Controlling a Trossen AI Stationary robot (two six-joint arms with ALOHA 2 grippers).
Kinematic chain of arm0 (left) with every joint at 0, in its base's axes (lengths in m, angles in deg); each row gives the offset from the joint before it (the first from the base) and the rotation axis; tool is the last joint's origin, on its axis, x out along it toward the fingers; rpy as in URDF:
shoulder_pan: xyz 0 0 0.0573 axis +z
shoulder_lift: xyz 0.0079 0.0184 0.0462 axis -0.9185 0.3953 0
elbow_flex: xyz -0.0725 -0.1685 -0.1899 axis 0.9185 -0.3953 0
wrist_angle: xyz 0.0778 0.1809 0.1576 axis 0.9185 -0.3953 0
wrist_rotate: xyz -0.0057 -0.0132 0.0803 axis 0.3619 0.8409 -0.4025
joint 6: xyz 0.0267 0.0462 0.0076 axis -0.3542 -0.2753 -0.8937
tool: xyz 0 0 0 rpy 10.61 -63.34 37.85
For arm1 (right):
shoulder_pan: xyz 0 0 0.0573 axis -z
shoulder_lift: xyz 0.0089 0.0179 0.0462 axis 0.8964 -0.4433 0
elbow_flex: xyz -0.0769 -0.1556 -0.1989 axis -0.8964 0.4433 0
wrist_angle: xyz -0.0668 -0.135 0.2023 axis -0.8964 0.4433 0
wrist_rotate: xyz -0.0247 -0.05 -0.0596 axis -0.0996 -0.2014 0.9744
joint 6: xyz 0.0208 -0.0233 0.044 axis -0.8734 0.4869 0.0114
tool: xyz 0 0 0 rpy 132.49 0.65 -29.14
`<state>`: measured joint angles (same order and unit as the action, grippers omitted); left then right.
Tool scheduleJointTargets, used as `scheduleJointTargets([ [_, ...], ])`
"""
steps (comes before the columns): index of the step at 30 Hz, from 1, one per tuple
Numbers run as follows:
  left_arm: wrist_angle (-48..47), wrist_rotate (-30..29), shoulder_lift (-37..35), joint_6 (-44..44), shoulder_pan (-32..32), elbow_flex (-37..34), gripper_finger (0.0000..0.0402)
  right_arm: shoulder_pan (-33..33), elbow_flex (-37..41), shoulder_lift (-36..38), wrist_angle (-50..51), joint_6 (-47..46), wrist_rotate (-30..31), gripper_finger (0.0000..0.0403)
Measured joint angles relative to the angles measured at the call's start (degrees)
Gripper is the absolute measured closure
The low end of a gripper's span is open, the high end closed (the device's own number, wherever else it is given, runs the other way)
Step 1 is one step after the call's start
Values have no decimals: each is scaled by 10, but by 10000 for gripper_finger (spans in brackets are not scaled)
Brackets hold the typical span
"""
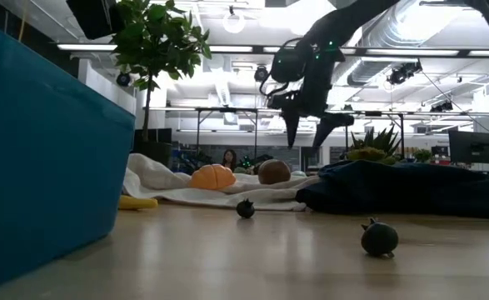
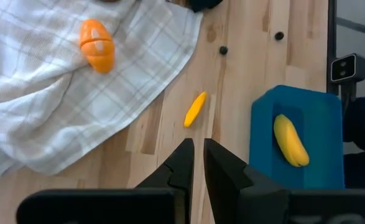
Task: Pick and placing Produce into tupperware
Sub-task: Put the corn into the bin
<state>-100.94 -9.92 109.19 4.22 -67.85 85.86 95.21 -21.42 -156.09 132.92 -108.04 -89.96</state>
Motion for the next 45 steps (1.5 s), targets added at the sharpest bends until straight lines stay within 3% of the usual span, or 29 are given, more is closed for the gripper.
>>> scheduleJointTargets([
  [14, 1, 0, 0, 7, 0, 0, 376, 10, 0, -49, -31, 27, -17, 164],
  [45, 0, -2, 0, 16, 0, 0, 376, 29, 0, -50, -46, 62, -46, 155],
])
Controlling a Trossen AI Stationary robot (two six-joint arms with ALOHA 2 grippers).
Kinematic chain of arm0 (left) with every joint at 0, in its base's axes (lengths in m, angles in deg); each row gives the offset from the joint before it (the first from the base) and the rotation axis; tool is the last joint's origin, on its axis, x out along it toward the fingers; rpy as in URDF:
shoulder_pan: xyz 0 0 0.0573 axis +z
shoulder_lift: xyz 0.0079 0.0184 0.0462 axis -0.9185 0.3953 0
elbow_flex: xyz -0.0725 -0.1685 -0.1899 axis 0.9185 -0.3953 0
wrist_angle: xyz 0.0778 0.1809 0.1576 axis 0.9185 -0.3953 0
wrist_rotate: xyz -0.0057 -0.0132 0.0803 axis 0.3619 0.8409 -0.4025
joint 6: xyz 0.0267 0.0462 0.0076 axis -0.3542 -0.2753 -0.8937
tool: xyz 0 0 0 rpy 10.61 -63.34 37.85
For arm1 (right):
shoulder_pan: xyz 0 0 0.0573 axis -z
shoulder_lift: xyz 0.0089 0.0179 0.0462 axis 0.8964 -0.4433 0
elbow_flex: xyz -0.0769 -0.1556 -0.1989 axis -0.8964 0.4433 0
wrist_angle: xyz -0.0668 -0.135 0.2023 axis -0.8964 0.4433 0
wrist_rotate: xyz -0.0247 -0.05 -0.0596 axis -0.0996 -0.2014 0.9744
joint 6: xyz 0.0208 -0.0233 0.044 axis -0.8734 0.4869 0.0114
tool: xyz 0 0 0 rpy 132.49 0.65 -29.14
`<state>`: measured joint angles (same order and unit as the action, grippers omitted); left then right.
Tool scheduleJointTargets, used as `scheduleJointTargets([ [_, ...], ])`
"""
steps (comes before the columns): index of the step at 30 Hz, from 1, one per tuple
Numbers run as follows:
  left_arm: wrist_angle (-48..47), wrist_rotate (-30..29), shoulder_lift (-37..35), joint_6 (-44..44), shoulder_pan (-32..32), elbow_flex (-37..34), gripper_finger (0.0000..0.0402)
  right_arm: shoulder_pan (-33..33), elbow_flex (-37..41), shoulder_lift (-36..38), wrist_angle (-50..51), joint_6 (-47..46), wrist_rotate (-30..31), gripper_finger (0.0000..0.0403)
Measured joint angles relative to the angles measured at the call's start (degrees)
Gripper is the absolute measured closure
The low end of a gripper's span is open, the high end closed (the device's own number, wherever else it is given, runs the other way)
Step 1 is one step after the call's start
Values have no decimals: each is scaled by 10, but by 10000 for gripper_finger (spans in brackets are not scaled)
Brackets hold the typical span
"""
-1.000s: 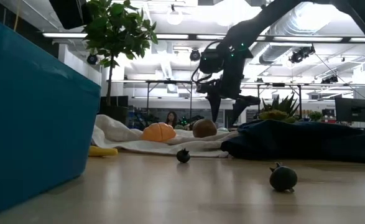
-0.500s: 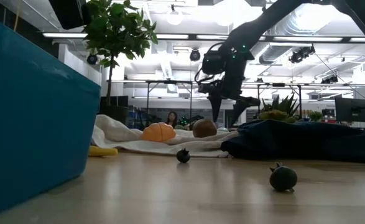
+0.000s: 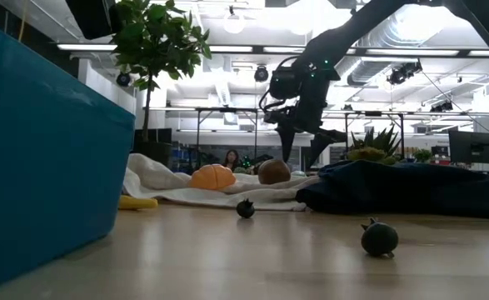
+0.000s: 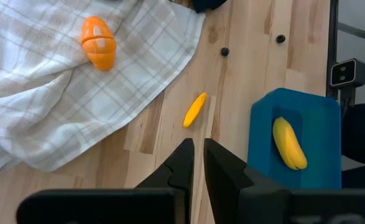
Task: Pick and placing Produce into tupperware
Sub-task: Put the corn into the bin
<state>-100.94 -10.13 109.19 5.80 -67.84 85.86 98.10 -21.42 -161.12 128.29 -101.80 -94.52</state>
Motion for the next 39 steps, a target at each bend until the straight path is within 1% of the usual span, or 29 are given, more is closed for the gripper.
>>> scheduleJointTargets([
  [6, -1, 0, 0, -7, 0, 0, 376, 0, 0, 0, 0, -26, 5, 141],
  [10, -1, 0, 0, -17, 0, 0, 376, 1, 0, -2, -1, -36, 4, 141],
  [17, -3, 0, 0, -17, 0, 0, 376, 1, 0, -32, 2, -37, -4, 141],
  [31, -19, -5, 0, -17, 0, 0, 376, 1, 0, -66, 0, -50, -12, 142],
  [35, -19, -5, 0, -17, 0, 0, 376, 1, 0, -67, 4, -47, -12, 159],
  [39, -19, -13, 0, -17, 0, 0, 376, 3, 0, -67, 4, -37, -11, 194],
])
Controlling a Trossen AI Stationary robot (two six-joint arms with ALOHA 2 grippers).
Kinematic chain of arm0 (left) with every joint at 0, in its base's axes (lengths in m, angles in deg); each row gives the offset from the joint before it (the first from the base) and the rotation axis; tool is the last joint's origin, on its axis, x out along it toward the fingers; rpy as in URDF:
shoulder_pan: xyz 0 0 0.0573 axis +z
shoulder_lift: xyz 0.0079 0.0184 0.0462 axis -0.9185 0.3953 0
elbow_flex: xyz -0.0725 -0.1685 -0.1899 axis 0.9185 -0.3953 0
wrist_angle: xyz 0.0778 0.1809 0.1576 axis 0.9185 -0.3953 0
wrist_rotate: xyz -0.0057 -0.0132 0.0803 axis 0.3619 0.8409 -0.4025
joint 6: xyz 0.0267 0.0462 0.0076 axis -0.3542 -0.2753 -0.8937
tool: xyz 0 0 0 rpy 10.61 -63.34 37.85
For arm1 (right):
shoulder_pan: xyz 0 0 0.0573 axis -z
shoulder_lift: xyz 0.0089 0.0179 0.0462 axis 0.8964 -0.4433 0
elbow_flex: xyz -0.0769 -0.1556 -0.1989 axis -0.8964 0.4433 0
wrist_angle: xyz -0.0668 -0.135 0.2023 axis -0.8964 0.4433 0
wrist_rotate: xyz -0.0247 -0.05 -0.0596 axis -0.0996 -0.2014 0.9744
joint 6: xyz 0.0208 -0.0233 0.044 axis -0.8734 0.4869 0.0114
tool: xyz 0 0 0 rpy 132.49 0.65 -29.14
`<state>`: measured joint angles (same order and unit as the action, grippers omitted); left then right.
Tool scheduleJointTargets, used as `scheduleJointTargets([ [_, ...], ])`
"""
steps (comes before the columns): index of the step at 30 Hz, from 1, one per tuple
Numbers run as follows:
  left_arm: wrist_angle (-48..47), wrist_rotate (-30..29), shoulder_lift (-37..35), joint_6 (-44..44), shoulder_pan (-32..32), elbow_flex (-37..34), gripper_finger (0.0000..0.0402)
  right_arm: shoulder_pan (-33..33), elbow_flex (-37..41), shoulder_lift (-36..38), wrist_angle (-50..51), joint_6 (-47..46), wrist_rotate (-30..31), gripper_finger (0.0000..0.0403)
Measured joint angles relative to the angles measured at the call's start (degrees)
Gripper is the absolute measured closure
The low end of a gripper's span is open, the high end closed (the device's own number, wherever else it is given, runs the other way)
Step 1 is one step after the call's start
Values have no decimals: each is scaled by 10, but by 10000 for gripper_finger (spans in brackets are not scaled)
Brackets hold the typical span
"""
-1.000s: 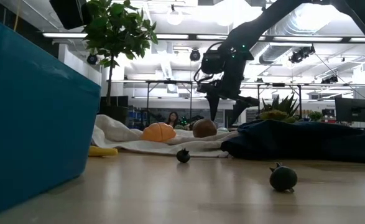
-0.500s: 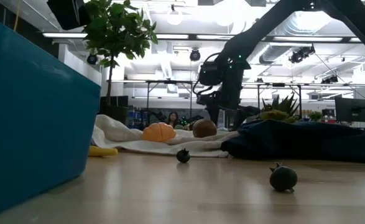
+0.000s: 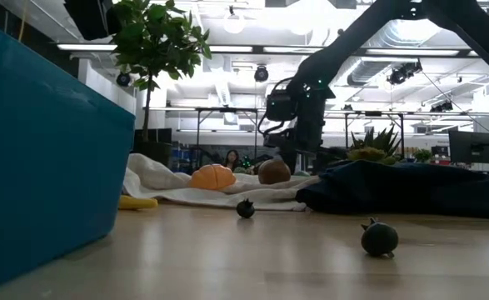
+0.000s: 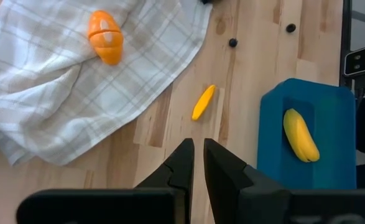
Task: Pick and placing Produce into tupperware
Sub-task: Put the corn into the bin
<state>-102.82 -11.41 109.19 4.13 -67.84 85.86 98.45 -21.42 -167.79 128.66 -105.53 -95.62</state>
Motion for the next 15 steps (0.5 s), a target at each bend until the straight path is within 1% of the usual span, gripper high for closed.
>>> scheduleJointTargets([
  [3, 0, -1, 0, 0, 0, 0, 376, 0, 0, 0, 0, 1, 0, 217],
  [5, 0, -1, 0, 0, 0, 0, 376, 0, 0, 0, -1, 1, 0, 224],
  [15, 0, -3, 0, 0, 0, 0, 376, 2, 0, 1, -21, -4, 3, 221],
])
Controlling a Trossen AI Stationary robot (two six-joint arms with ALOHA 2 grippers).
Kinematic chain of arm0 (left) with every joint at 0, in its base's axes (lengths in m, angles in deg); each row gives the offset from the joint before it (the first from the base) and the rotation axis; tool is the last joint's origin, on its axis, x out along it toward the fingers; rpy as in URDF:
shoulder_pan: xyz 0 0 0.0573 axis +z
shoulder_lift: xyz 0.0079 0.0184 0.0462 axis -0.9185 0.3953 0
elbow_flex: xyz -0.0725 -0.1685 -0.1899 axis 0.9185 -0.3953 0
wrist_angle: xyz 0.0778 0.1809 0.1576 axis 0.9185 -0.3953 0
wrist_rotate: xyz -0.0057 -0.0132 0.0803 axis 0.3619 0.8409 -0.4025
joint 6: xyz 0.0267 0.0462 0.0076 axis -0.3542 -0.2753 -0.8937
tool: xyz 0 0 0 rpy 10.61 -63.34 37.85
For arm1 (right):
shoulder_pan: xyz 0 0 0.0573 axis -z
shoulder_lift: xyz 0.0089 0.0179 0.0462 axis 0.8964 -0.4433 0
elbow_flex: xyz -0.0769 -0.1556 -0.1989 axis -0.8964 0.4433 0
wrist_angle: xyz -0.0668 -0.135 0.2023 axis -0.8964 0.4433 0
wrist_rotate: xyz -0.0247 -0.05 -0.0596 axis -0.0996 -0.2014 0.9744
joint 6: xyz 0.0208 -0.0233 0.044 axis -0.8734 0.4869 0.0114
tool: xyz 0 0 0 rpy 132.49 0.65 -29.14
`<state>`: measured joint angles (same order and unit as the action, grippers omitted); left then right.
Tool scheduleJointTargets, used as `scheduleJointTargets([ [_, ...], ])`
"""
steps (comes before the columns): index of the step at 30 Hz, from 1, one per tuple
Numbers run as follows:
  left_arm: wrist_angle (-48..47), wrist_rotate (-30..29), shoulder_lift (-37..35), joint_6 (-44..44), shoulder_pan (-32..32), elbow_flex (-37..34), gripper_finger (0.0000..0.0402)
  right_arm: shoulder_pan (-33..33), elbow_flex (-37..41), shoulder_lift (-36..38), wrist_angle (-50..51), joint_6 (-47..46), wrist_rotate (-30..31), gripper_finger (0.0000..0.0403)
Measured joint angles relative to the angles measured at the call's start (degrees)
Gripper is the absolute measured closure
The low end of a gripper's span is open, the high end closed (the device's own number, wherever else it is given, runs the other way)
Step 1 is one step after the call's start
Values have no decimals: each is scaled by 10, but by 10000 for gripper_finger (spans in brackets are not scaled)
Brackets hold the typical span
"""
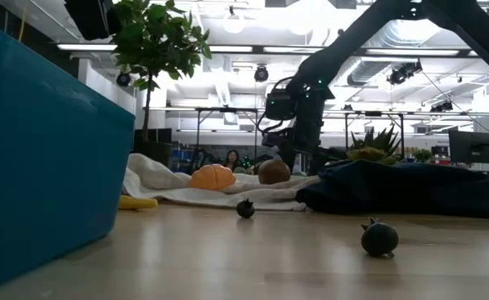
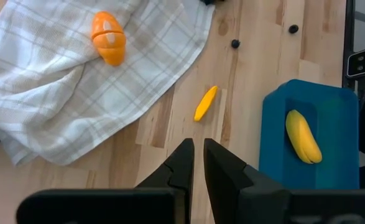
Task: Pick and placing Produce into tupperware
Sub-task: Put the corn into the bin
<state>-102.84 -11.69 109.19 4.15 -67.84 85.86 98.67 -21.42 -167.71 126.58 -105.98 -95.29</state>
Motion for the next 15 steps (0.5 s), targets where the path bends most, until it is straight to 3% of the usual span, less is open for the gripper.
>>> scheduleJointTargets([
  [15, -1, 0, 0, -5, 0, 0, 376, 10, 0, 76, -22, -10, 6, 222],
])
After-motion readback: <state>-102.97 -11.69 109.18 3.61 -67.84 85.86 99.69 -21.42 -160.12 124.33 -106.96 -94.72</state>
